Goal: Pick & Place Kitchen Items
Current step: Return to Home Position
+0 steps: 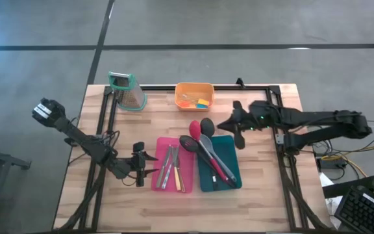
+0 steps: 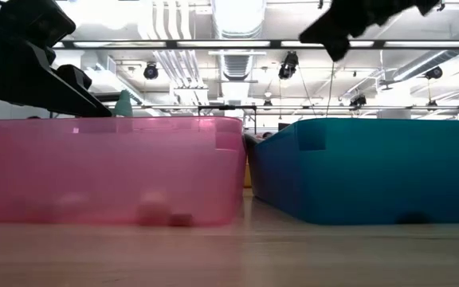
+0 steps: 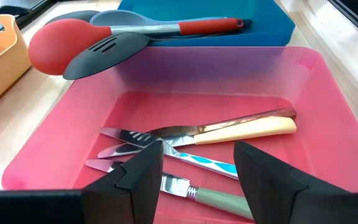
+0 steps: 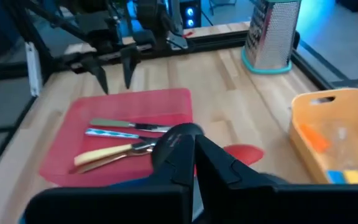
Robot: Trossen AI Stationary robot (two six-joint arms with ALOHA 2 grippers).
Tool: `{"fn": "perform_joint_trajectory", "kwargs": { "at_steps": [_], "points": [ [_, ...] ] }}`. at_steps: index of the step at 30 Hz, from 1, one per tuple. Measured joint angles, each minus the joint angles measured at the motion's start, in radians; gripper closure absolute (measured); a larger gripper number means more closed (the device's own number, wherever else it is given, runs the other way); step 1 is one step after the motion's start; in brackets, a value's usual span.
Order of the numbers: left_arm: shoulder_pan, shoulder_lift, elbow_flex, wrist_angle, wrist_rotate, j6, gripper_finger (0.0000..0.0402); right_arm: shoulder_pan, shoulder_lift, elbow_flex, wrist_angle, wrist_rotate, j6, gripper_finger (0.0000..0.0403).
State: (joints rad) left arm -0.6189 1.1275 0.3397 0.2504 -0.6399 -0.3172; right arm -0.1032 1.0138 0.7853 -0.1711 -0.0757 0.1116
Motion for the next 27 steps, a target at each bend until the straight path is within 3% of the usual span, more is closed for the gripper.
{"fn": "perform_joint_trajectory", "kwargs": {
  "at_steps": [10, 17, 21, 27],
  "points": [
    [0.000, 0.000, 0.000, 0.000, 0.000, 0.000, 0.0200, 0.001, -0.146, -0.216, 0.131, 0.010, 0.022, 0.0393],
    [0.000, 0.000, 0.000, 0.000, 0.000, 0.000, 0.0200, 0.001, -0.276, -0.390, 0.263, 0.026, -0.150, 0.0394],
    [0.000, 0.000, 0.000, 0.000, 0.000, 0.000, 0.0200, 0.000, -0.356, -0.528, 0.401, 0.035, -0.124, 0.0394],
    [0.000, 0.000, 0.000, 0.001, 0.000, 0.000, 0.0200, 0.000, -0.479, -0.640, 0.413, 0.085, -0.158, 0.0394]
  ]
}}
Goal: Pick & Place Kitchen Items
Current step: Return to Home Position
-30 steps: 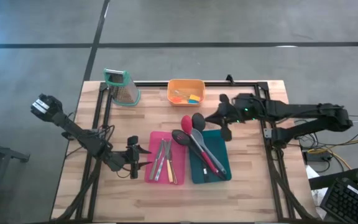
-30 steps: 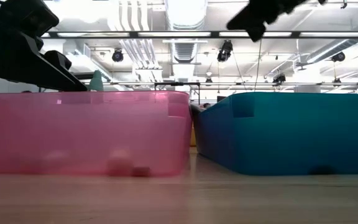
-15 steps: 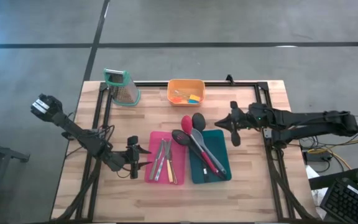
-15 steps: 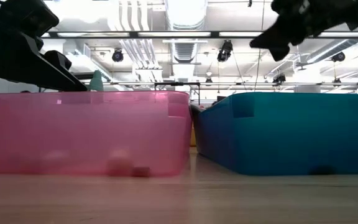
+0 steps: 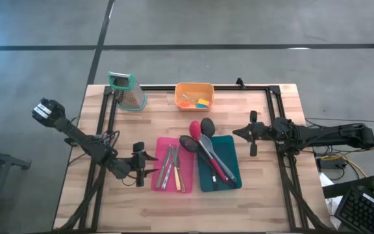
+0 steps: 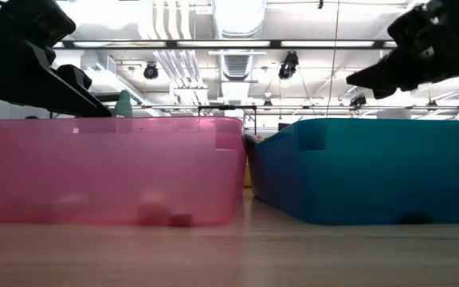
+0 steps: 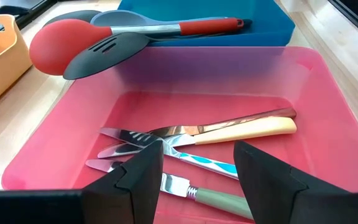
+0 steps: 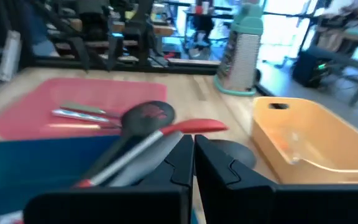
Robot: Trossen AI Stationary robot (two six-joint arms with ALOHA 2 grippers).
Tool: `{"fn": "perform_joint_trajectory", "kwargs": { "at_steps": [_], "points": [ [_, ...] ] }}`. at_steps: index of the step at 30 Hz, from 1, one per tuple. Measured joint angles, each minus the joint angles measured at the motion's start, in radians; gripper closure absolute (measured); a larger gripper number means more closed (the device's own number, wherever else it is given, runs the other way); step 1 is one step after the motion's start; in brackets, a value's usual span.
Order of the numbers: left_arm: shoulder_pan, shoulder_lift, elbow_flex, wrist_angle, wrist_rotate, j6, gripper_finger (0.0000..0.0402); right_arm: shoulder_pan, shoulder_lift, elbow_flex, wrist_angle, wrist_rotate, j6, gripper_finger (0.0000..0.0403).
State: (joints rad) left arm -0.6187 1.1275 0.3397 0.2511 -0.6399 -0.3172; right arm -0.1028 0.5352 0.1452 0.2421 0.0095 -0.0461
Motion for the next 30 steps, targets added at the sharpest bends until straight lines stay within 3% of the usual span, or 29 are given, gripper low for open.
{"fn": "perform_joint_trajectory", "kwargs": {
  "at_steps": [8, 16, 30],
  "points": [
    [0.000, 0.000, 0.000, 0.000, 0.000, 0.000, 0.0200, 0.000, -0.073, -0.133, -0.006, 0.020, -0.011, 0.0394],
    [0.000, 0.000, 0.000, 0.000, 0.000, 0.000, 0.0200, 0.000, -0.113, -0.136, -0.230, 0.019, 0.081, 0.0394],
    [0.000, 0.000, 0.000, 0.000, 0.000, 0.000, 0.0200, 0.000, -0.361, -0.136, -0.229, 0.019, 0.095, 0.0394]
  ]
}}
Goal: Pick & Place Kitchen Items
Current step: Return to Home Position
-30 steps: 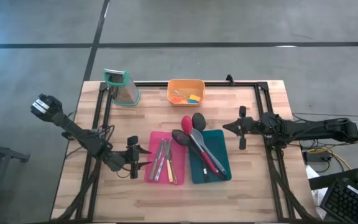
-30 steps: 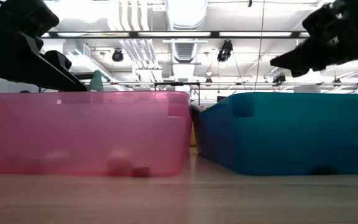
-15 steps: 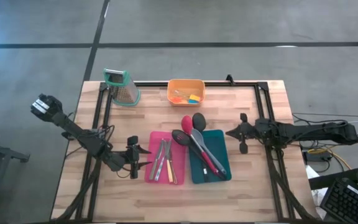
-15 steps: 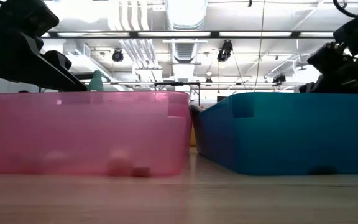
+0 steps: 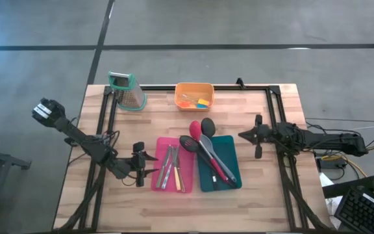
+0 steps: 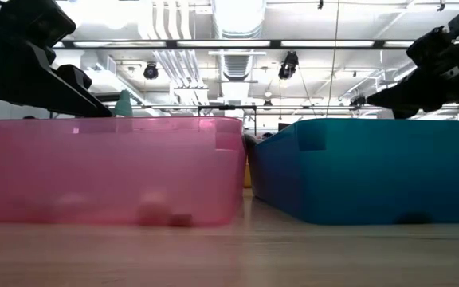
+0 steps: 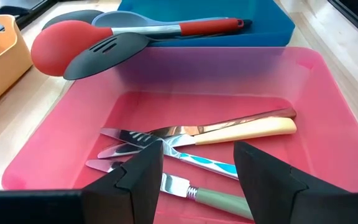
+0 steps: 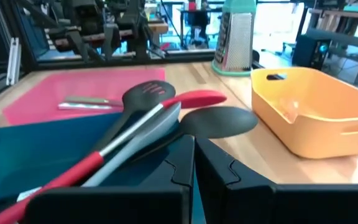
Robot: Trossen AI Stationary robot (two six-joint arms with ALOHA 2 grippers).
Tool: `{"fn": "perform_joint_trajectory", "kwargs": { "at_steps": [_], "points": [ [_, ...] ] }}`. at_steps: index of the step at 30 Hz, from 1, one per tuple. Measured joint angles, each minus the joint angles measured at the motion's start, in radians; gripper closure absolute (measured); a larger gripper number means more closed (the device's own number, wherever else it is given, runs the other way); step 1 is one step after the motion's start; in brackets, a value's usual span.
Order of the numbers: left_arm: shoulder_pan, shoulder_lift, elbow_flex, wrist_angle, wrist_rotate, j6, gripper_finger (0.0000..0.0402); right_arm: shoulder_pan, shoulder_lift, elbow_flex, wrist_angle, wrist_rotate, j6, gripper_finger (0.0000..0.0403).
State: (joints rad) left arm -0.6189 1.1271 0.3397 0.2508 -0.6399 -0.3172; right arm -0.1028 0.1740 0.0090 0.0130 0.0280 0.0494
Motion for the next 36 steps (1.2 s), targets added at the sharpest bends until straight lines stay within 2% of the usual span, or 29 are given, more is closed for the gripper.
{"fn": "perform_joint_trajectory", "kwargs": {
  "at_steps": [14, 27, 32, 36],
  "points": [
    [-0.024, -0.014, -0.086, 0.010, -0.011, -0.003, 0.0200, 0.000, -0.002, 0.000, -0.001, -0.002, 0.000, 0.0394],
    [-0.025, -0.041, -0.098, -0.001, -0.006, -0.001, 0.0200, 0.000, -0.002, 0.000, -0.001, -0.002, 0.000, 0.0394],
    [-0.023, -0.152, -0.104, 0.006, 0.053, -0.098, 0.0200, 0.000, -0.002, 0.000, -0.001, -0.001, 0.000, 0.0394],
    [0.008, -0.244, -0.102, 0.085, 0.045, 0.022, 0.0200, 0.000, -0.002, 0.000, 0.000, -0.001, -0.004, 0.0394]
  ]
}}
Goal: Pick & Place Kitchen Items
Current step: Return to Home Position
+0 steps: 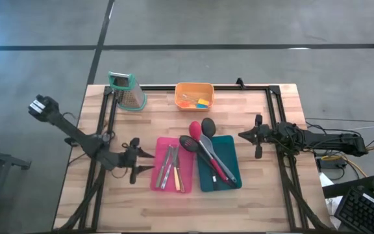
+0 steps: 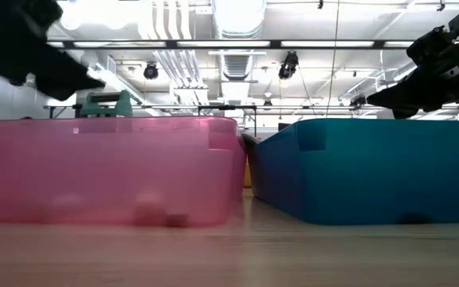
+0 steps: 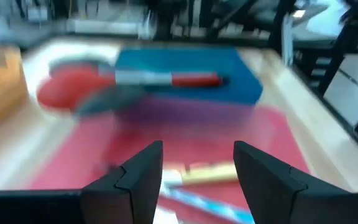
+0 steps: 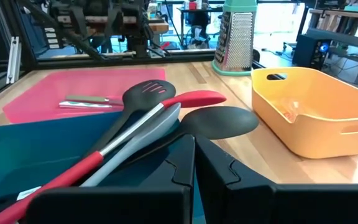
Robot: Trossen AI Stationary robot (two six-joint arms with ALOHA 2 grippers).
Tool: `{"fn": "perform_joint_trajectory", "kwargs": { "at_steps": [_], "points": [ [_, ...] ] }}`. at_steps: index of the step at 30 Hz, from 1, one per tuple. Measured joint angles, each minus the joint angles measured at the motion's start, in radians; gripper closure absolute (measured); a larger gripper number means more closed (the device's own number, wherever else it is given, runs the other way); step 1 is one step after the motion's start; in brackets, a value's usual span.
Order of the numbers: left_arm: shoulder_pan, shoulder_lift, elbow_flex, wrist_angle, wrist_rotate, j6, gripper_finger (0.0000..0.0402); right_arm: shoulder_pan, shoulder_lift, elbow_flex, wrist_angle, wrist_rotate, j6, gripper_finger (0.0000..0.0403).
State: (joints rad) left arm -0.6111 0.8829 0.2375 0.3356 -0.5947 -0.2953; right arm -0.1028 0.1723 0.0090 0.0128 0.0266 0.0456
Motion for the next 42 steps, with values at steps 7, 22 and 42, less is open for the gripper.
{"fn": "perform_joint_trajectory", "kwargs": {
  "at_steps": [7, 22, 42],
  "points": [
    [0.087, -0.123, -0.027, 0.060, 0.215, 0.278, 0.0200, 0.000, 0.000, 0.000, 0.000, 0.000, 0.004, 0.0394],
    [0.373, -0.475, -0.228, 0.108, 0.594, 0.373, 0.0200, 0.000, 0.000, 0.000, 0.000, 0.001, 0.001, 0.0394],
    [0.474, -0.750, -0.225, -0.333, 0.600, 0.346, 0.0200, 0.000, 0.001, 0.000, 0.000, 0.000, 0.000, 0.0394]
  ]
}}
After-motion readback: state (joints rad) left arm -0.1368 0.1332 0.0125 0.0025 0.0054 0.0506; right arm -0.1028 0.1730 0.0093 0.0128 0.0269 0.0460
